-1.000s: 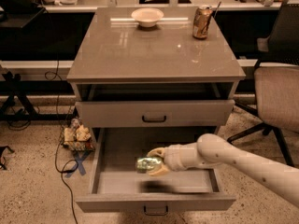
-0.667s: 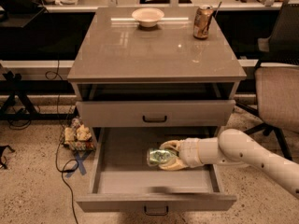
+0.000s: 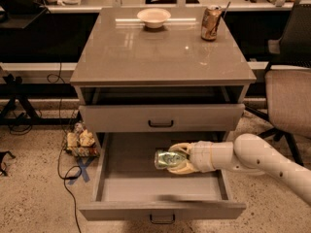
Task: Pick green can from middle drawer and place on counter
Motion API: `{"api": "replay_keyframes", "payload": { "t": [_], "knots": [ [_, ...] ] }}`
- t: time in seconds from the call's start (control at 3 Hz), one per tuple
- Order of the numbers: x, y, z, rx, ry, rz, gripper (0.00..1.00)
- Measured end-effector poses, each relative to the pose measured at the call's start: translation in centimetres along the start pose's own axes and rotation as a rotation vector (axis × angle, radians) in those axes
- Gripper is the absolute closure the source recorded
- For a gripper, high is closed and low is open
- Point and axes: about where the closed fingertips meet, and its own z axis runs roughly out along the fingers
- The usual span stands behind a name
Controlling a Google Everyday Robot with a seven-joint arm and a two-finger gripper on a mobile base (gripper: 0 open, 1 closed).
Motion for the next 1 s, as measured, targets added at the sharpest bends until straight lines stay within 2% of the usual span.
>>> {"api": "replay_keyframes", "payload": {
  "t": [0.33,0.67,1.0],
  "knots": [
    [-4.8,-1.9,-5.2,0.093,-0.025,-0.101,1.00],
    [-10.8,-4.5,-14.1,0.255,-0.038,-0.226,1.00],
    [-11.1,-5.1,-14.2,0.267,-0.042,-0.230,1.00]
  ]
}}
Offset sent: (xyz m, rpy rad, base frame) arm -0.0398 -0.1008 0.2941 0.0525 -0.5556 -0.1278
